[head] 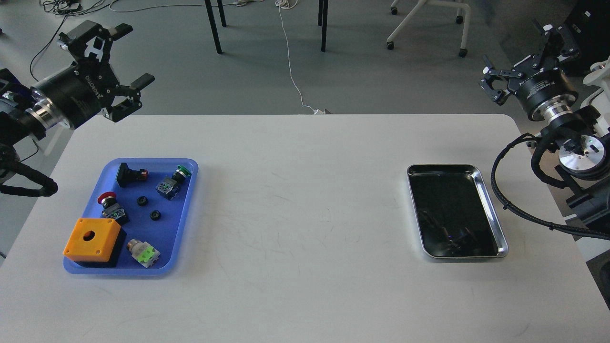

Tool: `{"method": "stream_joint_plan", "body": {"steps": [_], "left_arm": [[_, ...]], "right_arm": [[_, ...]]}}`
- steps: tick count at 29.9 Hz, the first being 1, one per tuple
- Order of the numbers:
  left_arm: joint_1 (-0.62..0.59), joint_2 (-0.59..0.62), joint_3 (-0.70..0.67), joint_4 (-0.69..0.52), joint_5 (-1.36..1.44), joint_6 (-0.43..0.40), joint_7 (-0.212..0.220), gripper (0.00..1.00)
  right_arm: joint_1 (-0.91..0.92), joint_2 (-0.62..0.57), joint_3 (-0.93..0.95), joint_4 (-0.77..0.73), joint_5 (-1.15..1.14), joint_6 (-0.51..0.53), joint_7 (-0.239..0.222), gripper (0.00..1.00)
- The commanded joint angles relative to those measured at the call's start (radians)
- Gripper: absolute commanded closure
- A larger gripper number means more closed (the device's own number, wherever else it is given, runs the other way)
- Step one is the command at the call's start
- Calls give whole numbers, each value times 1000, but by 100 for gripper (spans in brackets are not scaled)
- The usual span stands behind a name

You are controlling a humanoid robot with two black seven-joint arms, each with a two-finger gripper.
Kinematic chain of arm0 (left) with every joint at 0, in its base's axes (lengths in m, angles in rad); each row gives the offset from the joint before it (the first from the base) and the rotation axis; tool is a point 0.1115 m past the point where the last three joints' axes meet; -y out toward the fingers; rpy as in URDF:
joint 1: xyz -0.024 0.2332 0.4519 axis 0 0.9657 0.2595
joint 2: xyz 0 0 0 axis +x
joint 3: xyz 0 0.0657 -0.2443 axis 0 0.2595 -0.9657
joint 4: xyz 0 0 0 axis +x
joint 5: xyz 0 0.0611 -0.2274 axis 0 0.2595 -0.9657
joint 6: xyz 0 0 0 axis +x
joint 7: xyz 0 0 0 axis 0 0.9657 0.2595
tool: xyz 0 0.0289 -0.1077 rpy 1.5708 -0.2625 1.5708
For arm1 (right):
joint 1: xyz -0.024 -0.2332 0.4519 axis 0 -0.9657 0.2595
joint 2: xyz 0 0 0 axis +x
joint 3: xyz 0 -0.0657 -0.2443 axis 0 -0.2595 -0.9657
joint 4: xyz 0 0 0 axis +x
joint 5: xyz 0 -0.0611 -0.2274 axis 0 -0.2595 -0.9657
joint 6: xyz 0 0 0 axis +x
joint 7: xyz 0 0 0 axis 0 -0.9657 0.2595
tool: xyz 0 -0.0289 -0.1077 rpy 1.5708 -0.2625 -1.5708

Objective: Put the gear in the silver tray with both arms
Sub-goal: 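Move the left gripper down toward the black gear in the blue tray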

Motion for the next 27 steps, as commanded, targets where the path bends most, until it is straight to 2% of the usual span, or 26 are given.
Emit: {"method": "stream_joint_plan", "body": {"steps": [1,5,7,17,20,24,27], "left_arm": [[9,26,-8,-11,281,0,-8,2],[12,64,1,-14,434,0,-64,2],[12,81,1,-34,511,0,-78,2],[18,126,6,-123,1042,0,-78,2],[38,109,53,-123,1214,116,-77,3],[39,101,205,-116,1376,291,-78,5],[38,93,297,-97,1424,377,-80,6]], "right_arm": [[-1,-1,1,-1,0,0,0,0],[-5,0,3,-1,0,0,0,0],[-6,0,4,-1,0,0,0,0],[-17,3,6,-3,0,0,1,0],[-17,9,4,-3,0,0,0,0],[-17,13,3,-1,0,0,1,0],[-17,13,3,-1,0,0,1,0]]}}
